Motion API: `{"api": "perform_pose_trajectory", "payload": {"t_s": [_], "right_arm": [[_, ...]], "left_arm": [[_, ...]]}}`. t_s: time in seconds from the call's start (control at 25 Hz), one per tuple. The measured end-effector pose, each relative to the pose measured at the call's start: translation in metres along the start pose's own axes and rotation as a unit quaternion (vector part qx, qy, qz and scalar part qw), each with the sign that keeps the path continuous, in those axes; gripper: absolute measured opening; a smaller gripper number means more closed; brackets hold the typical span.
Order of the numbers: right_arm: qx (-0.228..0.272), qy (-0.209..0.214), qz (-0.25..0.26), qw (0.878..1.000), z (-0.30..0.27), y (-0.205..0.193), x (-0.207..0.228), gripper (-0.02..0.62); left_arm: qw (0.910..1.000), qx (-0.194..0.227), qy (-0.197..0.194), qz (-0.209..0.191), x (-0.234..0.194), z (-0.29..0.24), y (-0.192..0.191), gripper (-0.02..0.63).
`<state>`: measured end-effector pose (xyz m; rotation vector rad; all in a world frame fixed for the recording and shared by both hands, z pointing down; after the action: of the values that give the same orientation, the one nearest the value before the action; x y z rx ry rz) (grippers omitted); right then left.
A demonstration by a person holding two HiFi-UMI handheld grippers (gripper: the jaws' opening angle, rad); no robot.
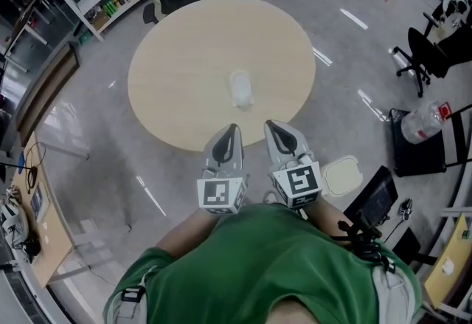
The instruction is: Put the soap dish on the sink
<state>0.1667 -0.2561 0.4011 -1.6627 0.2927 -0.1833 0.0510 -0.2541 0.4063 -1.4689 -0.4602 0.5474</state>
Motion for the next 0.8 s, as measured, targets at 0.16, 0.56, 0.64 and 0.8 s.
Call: {"api": "perform_pose_trajectory", "payload": {"t_s": [0.16, 0.56, 0.64, 0.8], "right_arm": [[-0.002, 0.002, -0.005, 1.000, -0.003, 0.004, -0.004, 0.003], [-0.009, -0.012, 0.005, 1.000, -0.006, -0.003, -0.001, 0.003], [-0.011, -0.014, 0.004, 1.000, -0.008, -0.002, -0.003, 0.003], [-0.012, -0.015, 0.005, 1.000, -0.013, -0.004, -0.006, 0.003]], "left_arm": [[0.9999, -0.004, 0.000, 0.012, -0.006, 0.000, 0.000, 0.006], [0.9997, -0.014, -0.009, 0.018, -0.011, -0.005, -0.006, 0.006], [0.9996, -0.016, -0.012, 0.018, -0.012, -0.005, -0.006, 0.006], [0.9996, -0.019, -0.011, 0.016, -0.018, -0.005, -0.009, 0.006]]}}
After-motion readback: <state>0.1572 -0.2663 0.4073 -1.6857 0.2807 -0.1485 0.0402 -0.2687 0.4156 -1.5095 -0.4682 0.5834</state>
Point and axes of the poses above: the fingertips, and each gripper's own axes: z backward along the fingers, x to its right, y out of its top, the point moved 4 cm from there along z, backward along the fingers, and after that the axes turned 13 degrees about -y, right-handed, at the moved point
